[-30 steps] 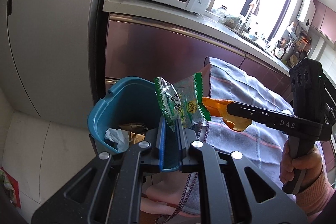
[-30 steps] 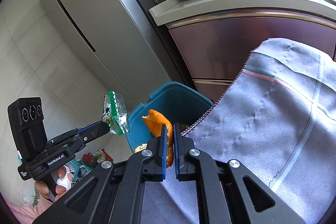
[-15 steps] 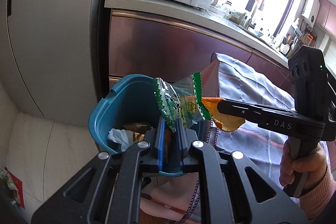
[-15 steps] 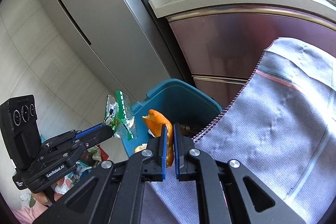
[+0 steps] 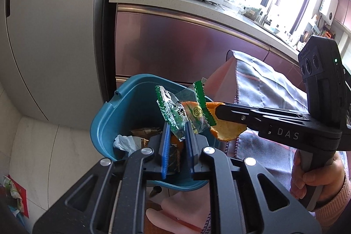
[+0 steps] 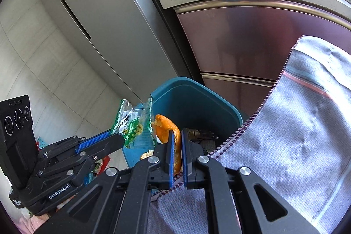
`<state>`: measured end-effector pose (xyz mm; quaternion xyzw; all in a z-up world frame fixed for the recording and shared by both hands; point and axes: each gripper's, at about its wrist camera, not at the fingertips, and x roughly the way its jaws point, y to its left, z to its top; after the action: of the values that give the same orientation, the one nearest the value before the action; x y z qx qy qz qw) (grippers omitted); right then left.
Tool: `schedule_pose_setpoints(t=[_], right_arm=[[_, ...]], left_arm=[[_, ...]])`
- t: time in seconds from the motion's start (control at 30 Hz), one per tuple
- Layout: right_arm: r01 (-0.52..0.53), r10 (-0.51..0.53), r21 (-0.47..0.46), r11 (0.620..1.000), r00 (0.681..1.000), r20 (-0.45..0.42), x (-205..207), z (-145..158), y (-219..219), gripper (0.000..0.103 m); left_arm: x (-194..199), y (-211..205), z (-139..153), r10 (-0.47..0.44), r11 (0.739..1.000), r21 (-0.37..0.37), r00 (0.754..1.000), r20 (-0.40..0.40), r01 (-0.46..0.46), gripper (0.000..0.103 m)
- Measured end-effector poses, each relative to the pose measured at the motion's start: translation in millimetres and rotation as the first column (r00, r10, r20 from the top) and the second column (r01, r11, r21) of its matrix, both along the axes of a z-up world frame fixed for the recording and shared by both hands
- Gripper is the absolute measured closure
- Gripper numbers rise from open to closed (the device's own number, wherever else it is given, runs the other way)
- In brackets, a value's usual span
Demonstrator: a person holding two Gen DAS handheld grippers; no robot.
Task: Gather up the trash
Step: 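Open both tools to drop the packet and peel into the bin, then move both open tools back over the cloth toward the foam net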
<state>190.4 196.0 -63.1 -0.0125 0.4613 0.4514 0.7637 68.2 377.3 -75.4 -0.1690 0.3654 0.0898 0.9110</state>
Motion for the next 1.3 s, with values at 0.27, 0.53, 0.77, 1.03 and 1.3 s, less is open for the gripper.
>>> schedule_pose_setpoints(t=[0.27,0.53,0.77,1.03,1.3], right_arm=[[0.002,-0.002,-0.01,1.0,1.0,-0.008,2,-6,8,0.089],[0.015,-0.015,0.013,1.0,1.0,-0.009,2,-4,-2,0.089],[0.004,-0.005,0.055,0.998,1.0,0.02,-9,10,-21,0.084],[0.023,-0.032,0.094,0.995,0.995,0.091,-29,35,-63,0.066],[0.146,-0.162,0.103,0.984,0.973,0.163,-51,49,-147,0.051]], left_arm=[[14,-1,-12,0.0,1.0,0.008,1.0,-0.029,0.0,0.081],[18,-4,-18,-0.007,1.0,0.005,1.0,-0.027,0.007,0.08],[8,-18,0,-0.028,0.999,0.026,0.999,0.028,0.027,0.073],[-8,-49,28,-0.082,0.996,0.054,0.99,0.115,0.076,0.053],[-10,-102,44,-0.209,0.978,0.053,0.963,0.167,0.203,0.044]])
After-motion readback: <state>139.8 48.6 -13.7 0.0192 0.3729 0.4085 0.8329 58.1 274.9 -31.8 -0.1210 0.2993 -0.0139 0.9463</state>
